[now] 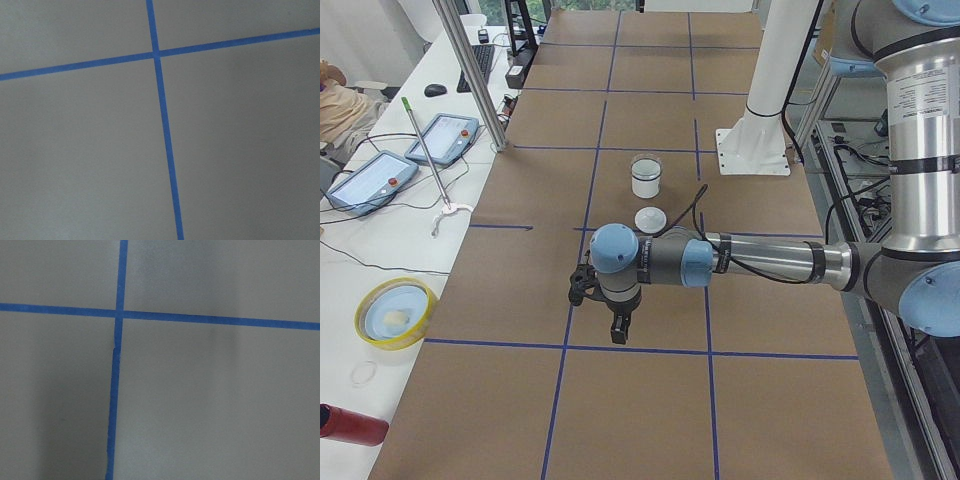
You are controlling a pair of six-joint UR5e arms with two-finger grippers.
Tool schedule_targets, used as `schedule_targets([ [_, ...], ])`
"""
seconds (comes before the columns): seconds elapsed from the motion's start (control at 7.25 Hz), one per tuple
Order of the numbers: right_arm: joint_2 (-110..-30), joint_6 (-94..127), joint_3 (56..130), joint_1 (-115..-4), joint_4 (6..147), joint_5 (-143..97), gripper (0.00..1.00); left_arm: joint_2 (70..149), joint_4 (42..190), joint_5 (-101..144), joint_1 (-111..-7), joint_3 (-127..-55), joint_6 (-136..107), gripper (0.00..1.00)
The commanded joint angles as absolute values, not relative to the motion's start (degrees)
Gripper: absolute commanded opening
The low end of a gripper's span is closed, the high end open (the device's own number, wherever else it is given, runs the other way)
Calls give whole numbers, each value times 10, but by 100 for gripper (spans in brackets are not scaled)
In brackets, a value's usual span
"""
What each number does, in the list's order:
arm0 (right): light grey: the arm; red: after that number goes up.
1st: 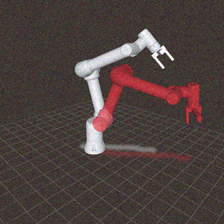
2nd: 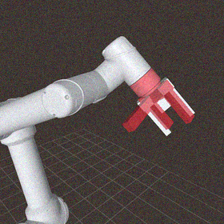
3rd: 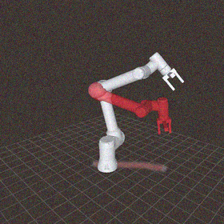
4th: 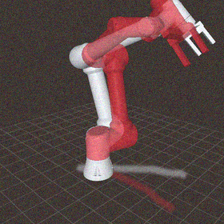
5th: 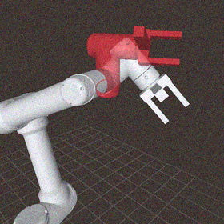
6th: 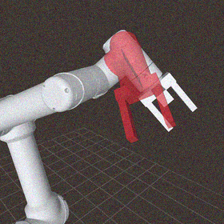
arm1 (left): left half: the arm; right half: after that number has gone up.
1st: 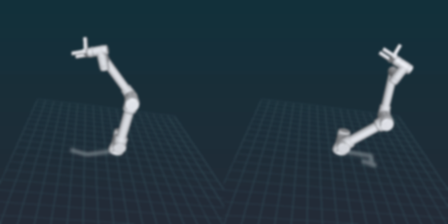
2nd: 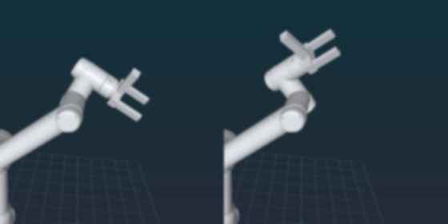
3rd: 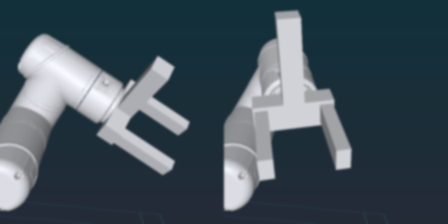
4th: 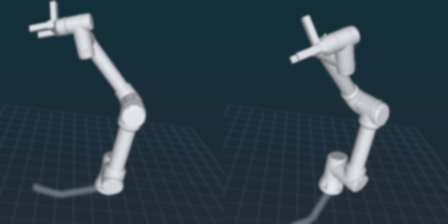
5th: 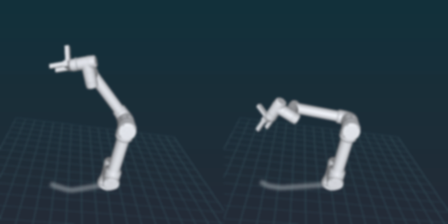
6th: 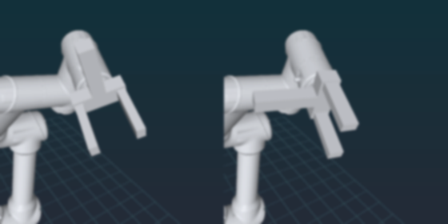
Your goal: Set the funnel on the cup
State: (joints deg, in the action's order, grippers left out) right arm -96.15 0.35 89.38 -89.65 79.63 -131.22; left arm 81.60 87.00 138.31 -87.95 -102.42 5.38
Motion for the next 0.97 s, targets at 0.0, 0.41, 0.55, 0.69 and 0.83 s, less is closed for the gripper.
schedule_targets([
  [0.0,-962,4,894,-896,796,-1312,100,824,871,1390,-881,-1013,54,100],
  [0.41,-962,4,894,-896,796,-1312,100,824,874,1392,-882,-1022,56,100],
  [0.55,-962,4,894,-896,796,-1312,100,821,872,1397,-882,-1025,56,100],
  [0.69,-962,4,894,-896,796,-1312,100,822,872,1393,-882,-1019,56,100],
  [0.83,-962,4,894,-896,796,-1312,100,820,871,1397,-882,-1014,56,100],
])
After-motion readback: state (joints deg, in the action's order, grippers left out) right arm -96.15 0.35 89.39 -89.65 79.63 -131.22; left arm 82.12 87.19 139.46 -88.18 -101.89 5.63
